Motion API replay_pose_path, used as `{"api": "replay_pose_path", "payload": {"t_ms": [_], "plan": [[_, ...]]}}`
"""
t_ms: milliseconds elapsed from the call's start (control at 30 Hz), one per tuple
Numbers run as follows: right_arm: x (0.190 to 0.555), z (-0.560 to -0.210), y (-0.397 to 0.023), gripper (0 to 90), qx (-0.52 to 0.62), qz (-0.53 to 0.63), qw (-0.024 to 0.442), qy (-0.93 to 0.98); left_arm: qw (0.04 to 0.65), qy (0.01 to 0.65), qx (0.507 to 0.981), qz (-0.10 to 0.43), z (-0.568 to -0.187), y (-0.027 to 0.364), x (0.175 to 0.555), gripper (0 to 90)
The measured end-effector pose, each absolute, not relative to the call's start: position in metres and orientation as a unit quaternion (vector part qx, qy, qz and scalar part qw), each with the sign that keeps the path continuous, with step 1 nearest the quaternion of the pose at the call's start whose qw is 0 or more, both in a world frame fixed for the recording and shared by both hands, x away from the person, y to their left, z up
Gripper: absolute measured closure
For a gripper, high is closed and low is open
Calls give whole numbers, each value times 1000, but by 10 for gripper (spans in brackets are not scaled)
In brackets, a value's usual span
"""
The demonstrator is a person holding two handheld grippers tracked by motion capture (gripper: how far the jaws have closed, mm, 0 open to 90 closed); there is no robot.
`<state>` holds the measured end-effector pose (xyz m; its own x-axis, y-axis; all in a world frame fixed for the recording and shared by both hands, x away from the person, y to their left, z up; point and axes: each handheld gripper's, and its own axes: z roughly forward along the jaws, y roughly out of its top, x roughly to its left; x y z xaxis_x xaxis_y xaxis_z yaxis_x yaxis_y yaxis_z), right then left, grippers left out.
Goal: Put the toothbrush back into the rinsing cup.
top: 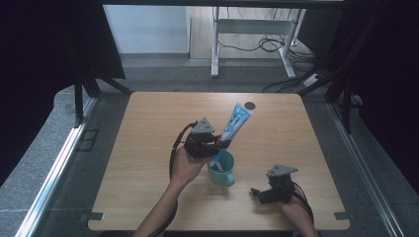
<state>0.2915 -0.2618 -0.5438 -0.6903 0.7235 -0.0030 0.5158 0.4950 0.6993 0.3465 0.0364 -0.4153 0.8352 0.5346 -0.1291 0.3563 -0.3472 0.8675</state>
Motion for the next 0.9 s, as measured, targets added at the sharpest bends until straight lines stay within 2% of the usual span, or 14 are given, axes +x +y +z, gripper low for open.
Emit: {"api": "replay_pose_path", "payload": {"t_ms": [900], "plan": [[291, -544, -262, 0, 364, 347, 149, 852, 492, 270, 823, 86, -447, 24, 340, 735]]}}
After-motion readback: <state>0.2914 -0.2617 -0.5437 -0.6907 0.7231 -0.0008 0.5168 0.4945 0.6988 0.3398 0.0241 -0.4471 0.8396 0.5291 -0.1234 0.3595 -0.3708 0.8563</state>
